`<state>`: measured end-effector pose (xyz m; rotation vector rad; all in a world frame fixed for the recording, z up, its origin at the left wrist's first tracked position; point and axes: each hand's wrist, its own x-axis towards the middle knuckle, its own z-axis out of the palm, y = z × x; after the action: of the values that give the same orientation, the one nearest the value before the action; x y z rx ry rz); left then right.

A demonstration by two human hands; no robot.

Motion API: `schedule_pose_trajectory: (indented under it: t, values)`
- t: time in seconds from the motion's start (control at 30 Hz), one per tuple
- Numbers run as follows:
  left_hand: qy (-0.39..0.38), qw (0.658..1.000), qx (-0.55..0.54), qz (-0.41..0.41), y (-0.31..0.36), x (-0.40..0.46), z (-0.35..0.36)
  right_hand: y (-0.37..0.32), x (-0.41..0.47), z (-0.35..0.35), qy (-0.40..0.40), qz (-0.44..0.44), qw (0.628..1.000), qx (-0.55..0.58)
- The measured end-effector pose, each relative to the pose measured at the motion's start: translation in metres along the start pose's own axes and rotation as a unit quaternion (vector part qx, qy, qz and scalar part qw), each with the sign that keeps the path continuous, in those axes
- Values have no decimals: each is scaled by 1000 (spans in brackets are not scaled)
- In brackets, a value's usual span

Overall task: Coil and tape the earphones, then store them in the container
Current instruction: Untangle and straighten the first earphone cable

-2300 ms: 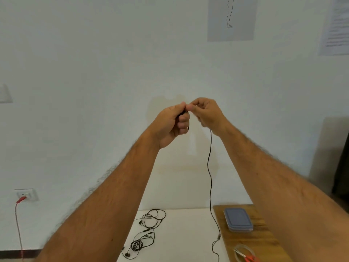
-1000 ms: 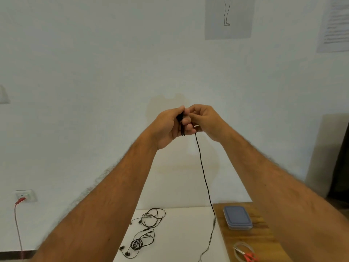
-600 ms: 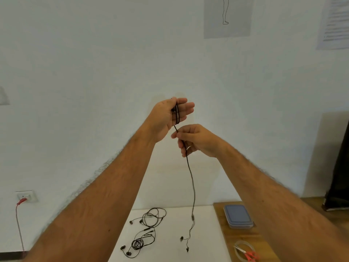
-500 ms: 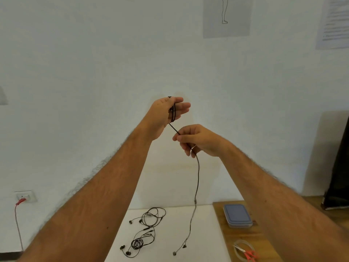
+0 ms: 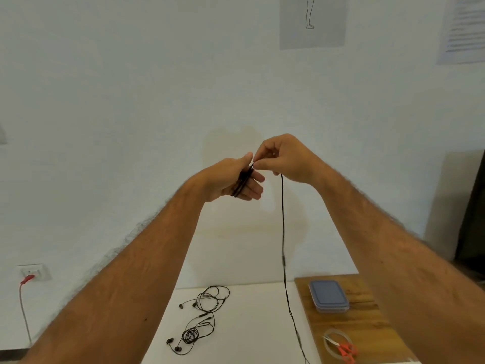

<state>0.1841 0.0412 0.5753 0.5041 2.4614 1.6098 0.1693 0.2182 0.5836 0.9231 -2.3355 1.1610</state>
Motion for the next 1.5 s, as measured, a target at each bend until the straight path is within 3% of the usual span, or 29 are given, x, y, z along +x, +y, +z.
schedule_pose_trajectory:
  t: [0.27, 0.53, 0.7, 0.9, 1.13, 1.5]
  values:
    - [-82, 984, -157, 32, 4, -9, 13, 17, 1, -3, 36, 18, 987, 155]
    - [-60, 973, -211, 67, 13, -7, 21, 33, -15, 22, 32, 78, 949, 304]
    - [-35, 989, -141, 30, 12, -10, 25, 40, -16, 32, 124, 86, 943, 297]
    - [-1, 986, -168, 4, 10, -8, 35, 40, -11, 32, 177, 79, 937, 290]
    - [20, 980, -173, 100, 18, -5, 36, 47, -22, 43, 92, 107, 937, 320]
    - [97, 969, -180, 141, 6, 5, 33, 47, -44, 67, 3, 120, 923, 366]
